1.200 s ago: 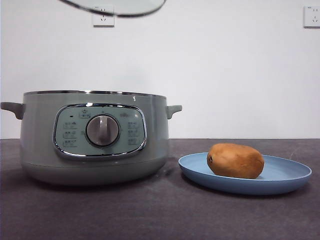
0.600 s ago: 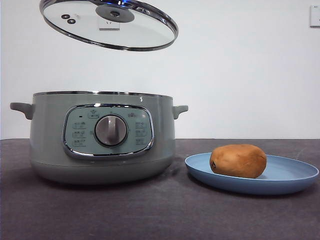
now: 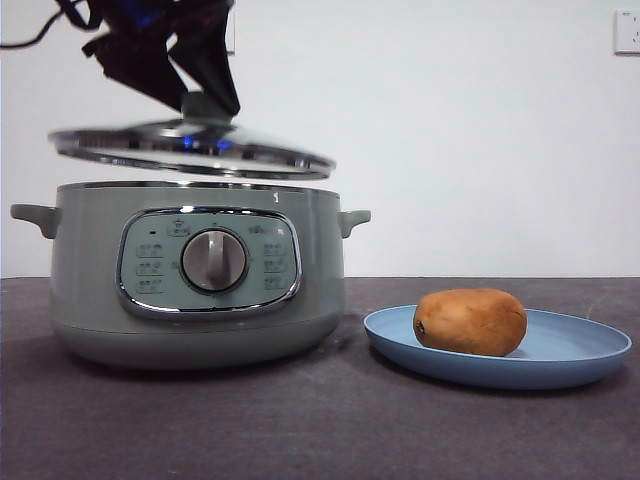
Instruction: Take the potato out from the steamer,put the potato on the plate,close the lid
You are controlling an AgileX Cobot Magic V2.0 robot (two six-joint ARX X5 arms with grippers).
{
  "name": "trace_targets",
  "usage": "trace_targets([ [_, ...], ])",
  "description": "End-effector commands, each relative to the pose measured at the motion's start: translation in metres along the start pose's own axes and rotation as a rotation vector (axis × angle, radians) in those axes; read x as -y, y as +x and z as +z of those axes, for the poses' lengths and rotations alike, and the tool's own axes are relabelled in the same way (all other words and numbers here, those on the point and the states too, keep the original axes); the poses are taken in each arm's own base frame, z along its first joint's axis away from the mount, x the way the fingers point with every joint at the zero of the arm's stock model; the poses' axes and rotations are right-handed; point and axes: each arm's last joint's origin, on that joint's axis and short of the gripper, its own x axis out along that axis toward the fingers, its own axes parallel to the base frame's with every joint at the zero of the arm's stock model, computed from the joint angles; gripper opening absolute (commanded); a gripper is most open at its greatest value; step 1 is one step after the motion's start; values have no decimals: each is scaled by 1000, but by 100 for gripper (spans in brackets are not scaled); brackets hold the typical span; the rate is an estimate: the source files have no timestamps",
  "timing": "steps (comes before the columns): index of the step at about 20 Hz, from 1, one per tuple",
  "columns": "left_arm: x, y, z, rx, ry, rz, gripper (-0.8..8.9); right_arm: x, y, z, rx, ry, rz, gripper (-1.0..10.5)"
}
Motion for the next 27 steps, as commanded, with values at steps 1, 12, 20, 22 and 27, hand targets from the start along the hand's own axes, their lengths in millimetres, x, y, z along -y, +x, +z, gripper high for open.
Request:
trace_targets([
  [1, 0, -8, 12, 108, -2, 6, -8, 0, 0, 0, 2, 10, -3, 437],
  [12, -4, 3, 1, 62, -13, 9, -8, 0, 0, 0, 3, 10, -3, 437],
  [20, -2, 22, -34, -19, -42, 2, -8, 0, 0, 0, 3, 10, -3, 437],
  [22, -2, 22, -35, -22, -43, 1, -8, 0, 0, 0, 3, 10, -3, 437],
  [27, -3, 22, -34, -17, -47, 3, 295, 0, 0, 0, 3, 10, -2, 437],
])
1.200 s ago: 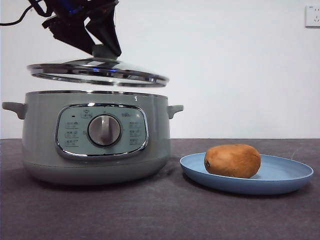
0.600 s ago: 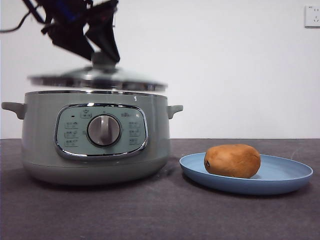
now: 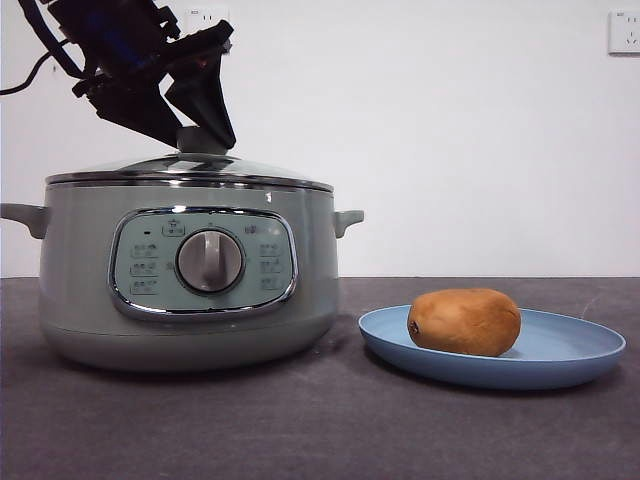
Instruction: Take the potato out from the steamer,put the potato on the plate,close the lid
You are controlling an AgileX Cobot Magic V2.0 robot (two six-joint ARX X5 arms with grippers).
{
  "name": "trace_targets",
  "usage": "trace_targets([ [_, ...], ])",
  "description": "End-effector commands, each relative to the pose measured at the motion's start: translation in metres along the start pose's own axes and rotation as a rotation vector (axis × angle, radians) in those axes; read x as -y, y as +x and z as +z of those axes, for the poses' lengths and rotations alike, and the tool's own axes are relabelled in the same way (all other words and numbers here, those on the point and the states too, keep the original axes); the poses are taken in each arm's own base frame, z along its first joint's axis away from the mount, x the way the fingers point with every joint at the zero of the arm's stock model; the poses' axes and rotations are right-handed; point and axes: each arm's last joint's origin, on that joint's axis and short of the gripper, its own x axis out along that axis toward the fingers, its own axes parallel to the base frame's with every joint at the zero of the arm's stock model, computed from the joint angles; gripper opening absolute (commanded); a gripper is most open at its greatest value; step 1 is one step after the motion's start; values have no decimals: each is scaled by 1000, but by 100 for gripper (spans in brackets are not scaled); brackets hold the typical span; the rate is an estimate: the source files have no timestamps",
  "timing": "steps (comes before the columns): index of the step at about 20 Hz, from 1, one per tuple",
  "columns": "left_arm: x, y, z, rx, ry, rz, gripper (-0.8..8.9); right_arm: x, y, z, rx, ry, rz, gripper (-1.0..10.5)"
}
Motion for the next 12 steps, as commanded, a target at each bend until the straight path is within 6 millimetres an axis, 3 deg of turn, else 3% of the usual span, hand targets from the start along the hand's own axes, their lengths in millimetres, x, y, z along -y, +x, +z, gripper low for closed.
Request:
trace_targets([
  [1, 0, 3, -6, -27, 17, -1, 386, 0, 0, 0, 4, 10, -2, 437],
  [7, 1, -9, 17, 28, 22, 2, 391, 0, 0, 0, 4, 10, -2, 437],
  [10, 2, -32, 43, 14, 23, 1, 391, 0, 0, 0, 5, 9, 6, 437],
  [12, 4, -59, 66, -13, 27, -5, 391, -1, 0, 2, 27, 9, 11, 437],
])
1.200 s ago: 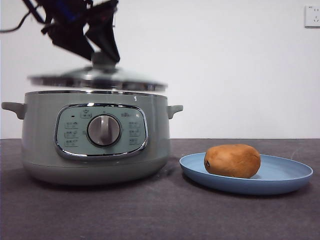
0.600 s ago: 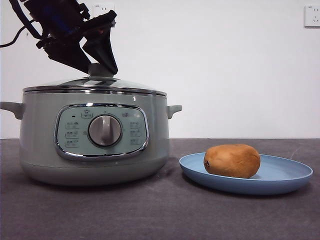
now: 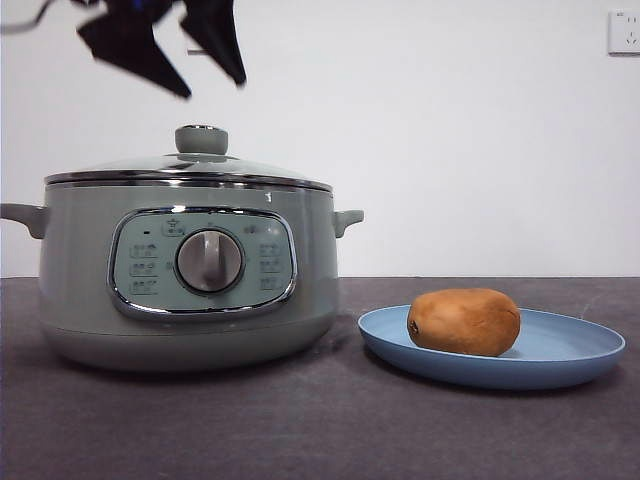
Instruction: Take the potato out from the steamer,put the potato on the plate,close the lid
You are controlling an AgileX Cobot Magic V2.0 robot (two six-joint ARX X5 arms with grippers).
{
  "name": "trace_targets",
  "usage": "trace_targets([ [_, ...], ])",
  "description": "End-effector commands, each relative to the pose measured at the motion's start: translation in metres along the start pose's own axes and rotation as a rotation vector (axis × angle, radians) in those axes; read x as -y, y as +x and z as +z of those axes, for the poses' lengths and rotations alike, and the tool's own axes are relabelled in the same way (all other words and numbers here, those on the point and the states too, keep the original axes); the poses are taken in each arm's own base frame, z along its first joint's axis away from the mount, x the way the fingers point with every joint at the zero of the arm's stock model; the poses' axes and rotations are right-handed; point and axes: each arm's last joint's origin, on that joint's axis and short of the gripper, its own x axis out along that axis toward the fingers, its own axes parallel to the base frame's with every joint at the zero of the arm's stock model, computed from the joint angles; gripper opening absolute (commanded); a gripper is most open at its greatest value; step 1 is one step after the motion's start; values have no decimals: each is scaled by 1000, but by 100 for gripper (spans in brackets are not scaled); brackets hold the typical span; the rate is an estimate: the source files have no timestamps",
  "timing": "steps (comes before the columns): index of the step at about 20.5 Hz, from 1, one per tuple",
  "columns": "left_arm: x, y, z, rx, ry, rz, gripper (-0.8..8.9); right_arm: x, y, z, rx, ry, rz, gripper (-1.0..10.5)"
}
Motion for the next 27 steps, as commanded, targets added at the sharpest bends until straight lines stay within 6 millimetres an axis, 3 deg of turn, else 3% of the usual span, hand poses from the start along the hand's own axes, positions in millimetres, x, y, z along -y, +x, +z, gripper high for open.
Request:
trace_targets([
  [1, 3, -35, 25, -27, 14, -26, 390, -1, 0, 3, 37, 5, 34, 437],
  [5, 15, -107, 47, -114, 84, -288, 377, -7, 2, 9, 64, -7, 214, 437],
  [8, 20, -141, 49, -147, 119, -355, 377, -10, 11, 10, 29, -8, 322, 437],
  [13, 19, -147, 50, -133, 126, -316, 376, -10, 23, 11, -17, -2, 317, 424],
  [14, 19, -147, 50, -134, 127, -308, 371, -10, 23, 11, -17, -8, 317, 364],
  [15, 19, -147, 50, -135, 127, -303, 334, -10, 23, 11, -15, -20, 317, 230],
  [17, 19, -147, 50, -134, 128, -304, 67, -10, 23, 11, -9, -48, 317, -36],
  [18, 18, -147, 50, -134, 131, -301, -18, -10, 23, 11, -7, -57, 317, -3],
  [27, 18, -146, 51, -129, 131, -280, -3, -10, 23, 11, -10, -48, 312, 0],
])
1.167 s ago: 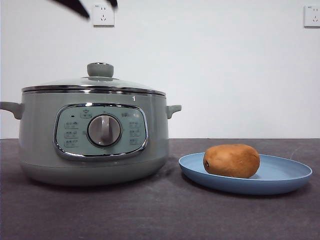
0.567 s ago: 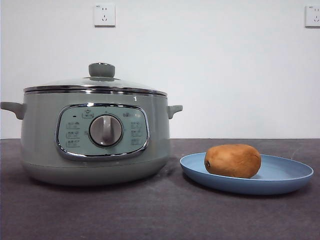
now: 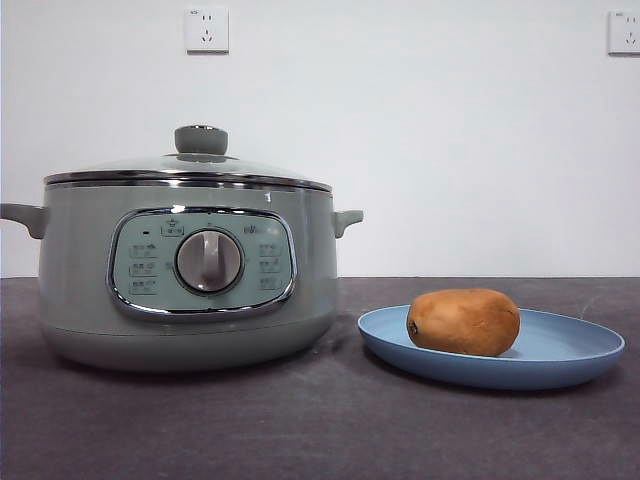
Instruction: Take the potato out from the steamer,put the potato on the plate,close the lid
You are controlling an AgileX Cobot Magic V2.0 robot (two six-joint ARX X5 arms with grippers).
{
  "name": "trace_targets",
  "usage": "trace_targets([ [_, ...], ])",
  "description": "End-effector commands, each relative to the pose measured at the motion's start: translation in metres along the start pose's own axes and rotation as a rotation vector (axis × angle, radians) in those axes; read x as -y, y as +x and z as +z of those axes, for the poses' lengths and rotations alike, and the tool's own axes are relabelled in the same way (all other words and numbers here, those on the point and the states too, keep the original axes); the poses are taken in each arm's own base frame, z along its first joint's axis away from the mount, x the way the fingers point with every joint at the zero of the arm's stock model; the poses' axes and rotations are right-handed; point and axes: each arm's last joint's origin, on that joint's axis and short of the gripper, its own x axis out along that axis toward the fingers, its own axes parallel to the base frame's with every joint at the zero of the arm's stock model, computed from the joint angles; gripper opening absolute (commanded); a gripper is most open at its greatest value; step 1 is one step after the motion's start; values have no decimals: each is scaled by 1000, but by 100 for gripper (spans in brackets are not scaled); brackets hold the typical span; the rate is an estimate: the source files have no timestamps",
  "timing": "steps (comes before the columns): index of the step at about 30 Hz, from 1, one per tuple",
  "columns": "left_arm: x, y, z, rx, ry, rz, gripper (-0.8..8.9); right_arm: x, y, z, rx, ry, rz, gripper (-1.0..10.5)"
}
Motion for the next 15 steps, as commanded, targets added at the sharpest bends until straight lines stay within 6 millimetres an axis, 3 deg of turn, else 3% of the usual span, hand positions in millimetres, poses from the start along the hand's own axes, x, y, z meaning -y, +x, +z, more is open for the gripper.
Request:
trace_targets([
  [1, 0, 2, -4, -42, -7, -10, -3, 0, 0, 0, 3, -2, -1, 0],
  [15, 0, 2, -4, -42, -8, -9, -3, 0, 0, 0, -1, -1, -4, 0],
])
